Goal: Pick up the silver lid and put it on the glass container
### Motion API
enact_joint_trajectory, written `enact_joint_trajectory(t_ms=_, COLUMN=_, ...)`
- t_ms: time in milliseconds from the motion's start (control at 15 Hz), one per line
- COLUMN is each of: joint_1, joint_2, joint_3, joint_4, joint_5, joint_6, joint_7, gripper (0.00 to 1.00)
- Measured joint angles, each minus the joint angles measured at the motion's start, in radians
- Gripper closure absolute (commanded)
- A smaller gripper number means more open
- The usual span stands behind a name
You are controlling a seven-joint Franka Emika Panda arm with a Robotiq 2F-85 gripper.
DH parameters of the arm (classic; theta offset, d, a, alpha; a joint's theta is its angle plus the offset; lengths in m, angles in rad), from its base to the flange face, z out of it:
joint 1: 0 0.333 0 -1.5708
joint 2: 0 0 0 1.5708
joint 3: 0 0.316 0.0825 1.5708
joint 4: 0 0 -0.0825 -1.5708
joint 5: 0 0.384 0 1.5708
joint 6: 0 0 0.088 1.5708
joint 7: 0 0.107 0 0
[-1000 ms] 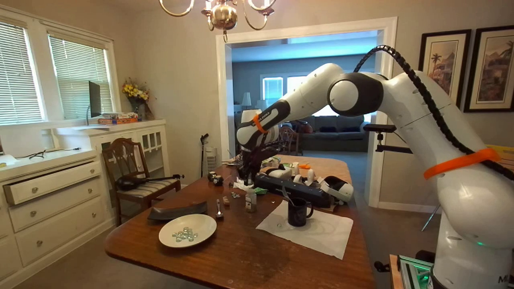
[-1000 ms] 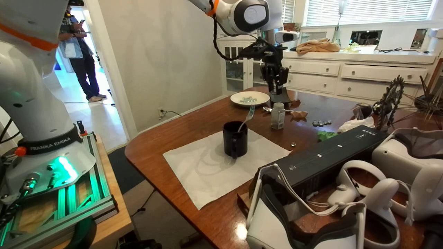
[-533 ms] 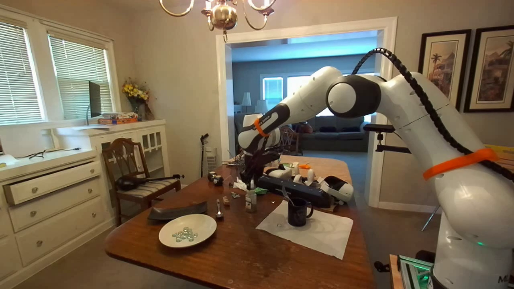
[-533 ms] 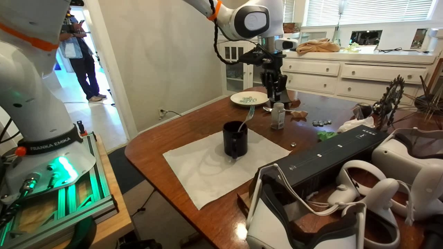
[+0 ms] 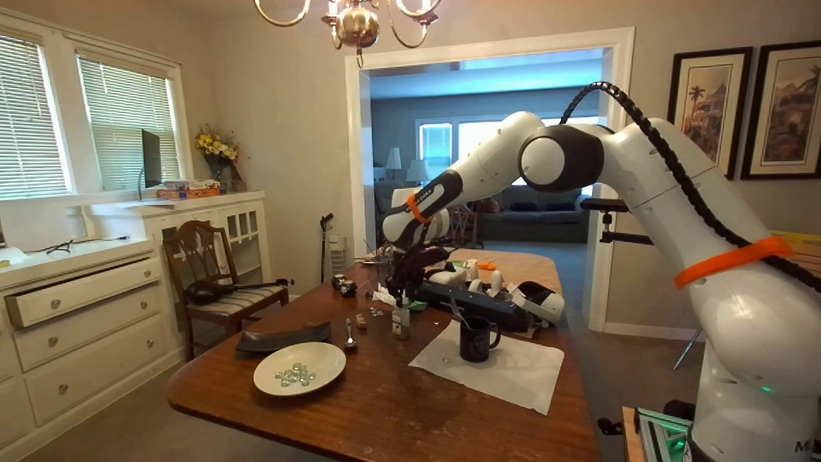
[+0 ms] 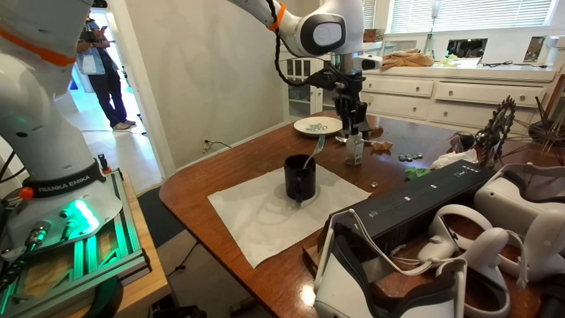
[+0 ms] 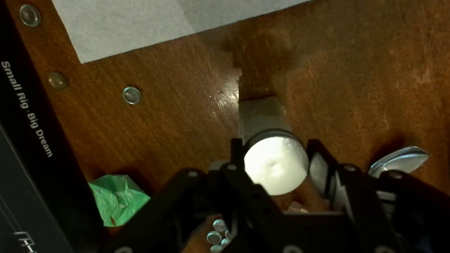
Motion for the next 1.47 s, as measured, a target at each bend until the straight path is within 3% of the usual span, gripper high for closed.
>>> enact_joint_trajectory(t_ms=1467, joint_1=-0.028, joint_2=0.047, joint_3=0.026, joint_4=0.047, joint_5=0.090, joint_6=0.069, joint_7=-0.008, gripper=0.77)
